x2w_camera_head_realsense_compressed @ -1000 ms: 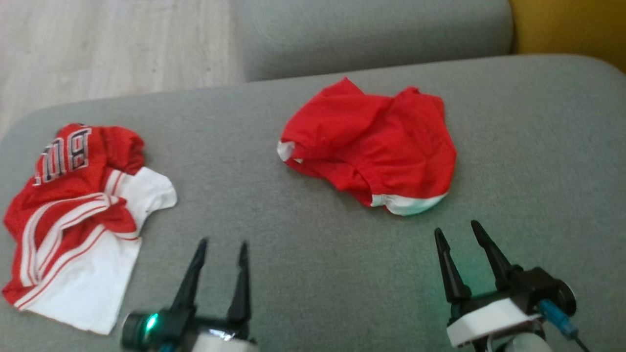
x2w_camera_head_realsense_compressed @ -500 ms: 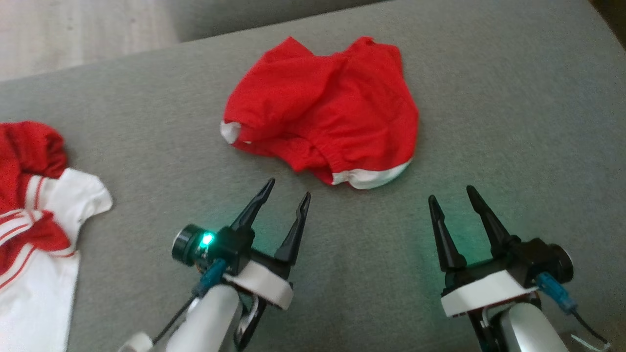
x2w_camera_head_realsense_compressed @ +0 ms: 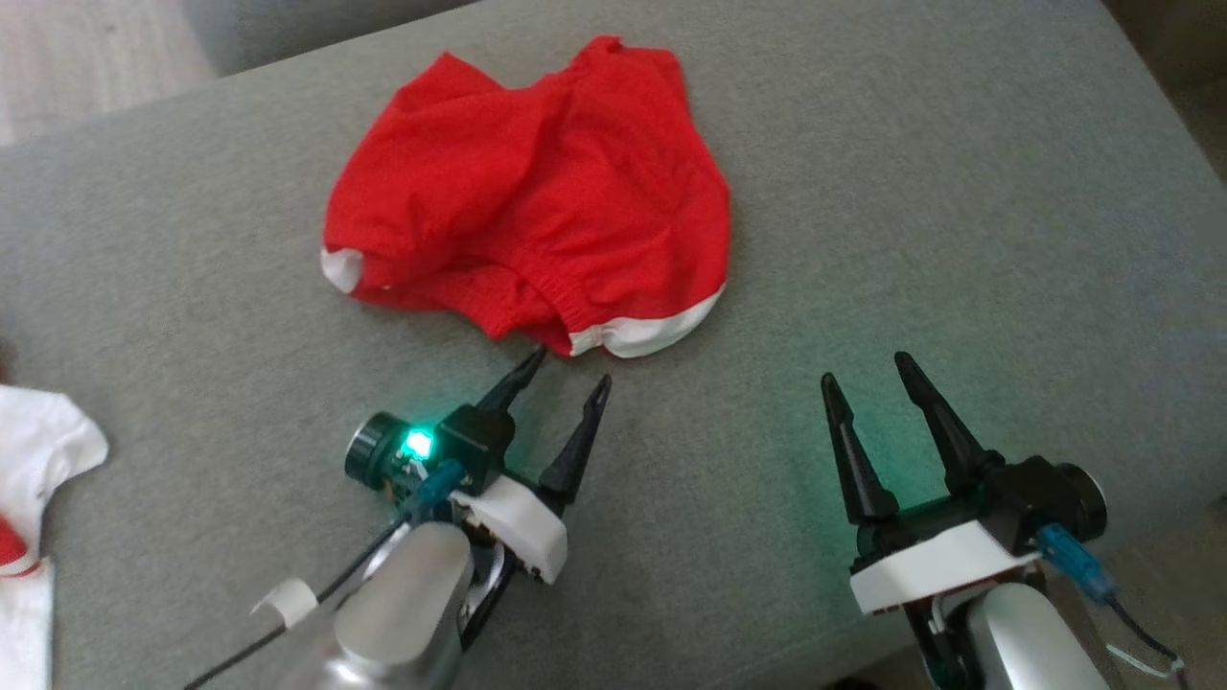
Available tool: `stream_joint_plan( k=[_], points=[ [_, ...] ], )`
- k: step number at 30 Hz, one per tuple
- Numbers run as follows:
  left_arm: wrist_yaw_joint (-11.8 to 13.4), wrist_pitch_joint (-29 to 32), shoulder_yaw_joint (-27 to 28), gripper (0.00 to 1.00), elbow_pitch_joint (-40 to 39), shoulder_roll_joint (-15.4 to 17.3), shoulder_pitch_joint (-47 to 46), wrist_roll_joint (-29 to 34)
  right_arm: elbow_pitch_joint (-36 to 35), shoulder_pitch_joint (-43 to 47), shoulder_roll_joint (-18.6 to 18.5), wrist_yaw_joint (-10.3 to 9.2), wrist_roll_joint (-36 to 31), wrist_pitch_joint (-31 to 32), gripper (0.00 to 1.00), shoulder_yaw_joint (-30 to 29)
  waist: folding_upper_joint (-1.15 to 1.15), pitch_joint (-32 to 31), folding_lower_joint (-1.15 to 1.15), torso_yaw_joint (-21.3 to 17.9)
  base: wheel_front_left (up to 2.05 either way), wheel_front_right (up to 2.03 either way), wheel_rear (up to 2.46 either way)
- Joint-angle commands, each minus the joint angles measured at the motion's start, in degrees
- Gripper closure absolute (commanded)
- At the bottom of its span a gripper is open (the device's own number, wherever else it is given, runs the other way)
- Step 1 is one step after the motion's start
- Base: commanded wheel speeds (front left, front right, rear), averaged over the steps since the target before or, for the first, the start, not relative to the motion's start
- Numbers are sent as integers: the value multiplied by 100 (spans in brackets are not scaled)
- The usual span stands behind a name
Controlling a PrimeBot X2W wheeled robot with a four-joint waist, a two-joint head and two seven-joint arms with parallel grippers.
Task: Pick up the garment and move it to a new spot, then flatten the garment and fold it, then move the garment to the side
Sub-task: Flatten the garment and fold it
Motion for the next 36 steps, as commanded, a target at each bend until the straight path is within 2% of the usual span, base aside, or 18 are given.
stream_joint_plan(
  k=[1, 7, 8, 9, 10, 14, 20, 24, 31, 36],
  points=[
    [-9, -55, 120, 0, -117, 13, -220, -39, -186, -150, -14, -4, 45, -31, 0, 140, 0, 49, 0, -73, 0, 0, 0],
    [-8, -55, 160, 0, 77, 21, -384, 85, -162, -167, -14, -4, 108, -31, 0, 175, 0, 106, 0, -230, 0, 0, 0],
    [-14, -55, 160, 50, 74, 22, -401, 104, -159, -170, -14, -4, 114, -31, 0, 176, 0, 112, 0, -246, 0, 0, 0],
    [-22, -55, 148, 84, 41, 22, -418, 132, -154, -175, -14, -4, 119, -31, 0, 178, 0, 117, 0, -259, 0, 0, 0],
    [-31, -55, 132, 100, 14, 22, -423, 150, -149, -181, -14, -4, 123, -31, 0, 179, 0, 117, 0, -268, 0, 0, 0],
    [-63, -55, 24, 100, -196, 22, -467, 213, -126, -195, -14, -4, 126, -31, 0, 177, 0, 74, 0, -270, 0, 0, 0],
    [-84, -55, -261, 100, -1003, 44, -755, 216, -110, -157, -14, -4, 176, -31, 0, 202, 0, -184, 0, -208, 0, 0, 0],
    [-86, -55, -505, 100, -1618, 222, -1266, -3, -80, -100, -14, -4, 214, -31, 0, 248, 0, -477, 0, -175, 0, 0, 0],
    [-87, -34, -364, 100, -2454, 782, -1987, -390, -116, 49, -14, -4, 211, -31, 0, 192, 0, -840, 0, 63, 0, 0, 0],
    [-87, 438, -294, 100, -2846, 1498, -1513, -820, -162, 111, -14, -4, 257, -31, 0, 26, 0, -848, 0, 365, 0, 0, 0]
  ],
)
